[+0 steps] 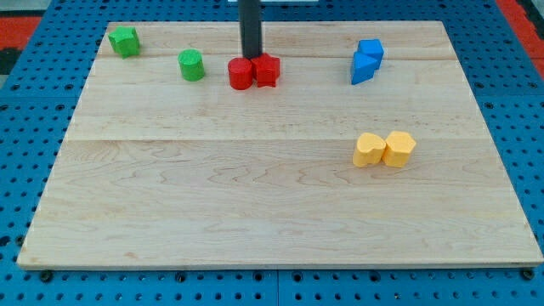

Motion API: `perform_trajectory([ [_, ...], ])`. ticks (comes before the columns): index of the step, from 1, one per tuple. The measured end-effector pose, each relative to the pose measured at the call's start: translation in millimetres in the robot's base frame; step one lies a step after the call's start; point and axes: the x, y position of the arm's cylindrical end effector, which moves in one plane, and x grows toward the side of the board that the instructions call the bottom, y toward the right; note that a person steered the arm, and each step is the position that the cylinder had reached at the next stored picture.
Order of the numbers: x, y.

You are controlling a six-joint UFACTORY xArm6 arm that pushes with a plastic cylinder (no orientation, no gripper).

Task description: Slide the red star to the yellow heart

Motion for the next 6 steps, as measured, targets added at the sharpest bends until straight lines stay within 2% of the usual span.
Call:
perform_trajectory([
  [1, 19.8, 26.4],
  [2, 82.4, 47.1],
  [3, 110.5, 87.7],
  [5, 107.0, 11.1],
  [6, 132.6, 15.0],
])
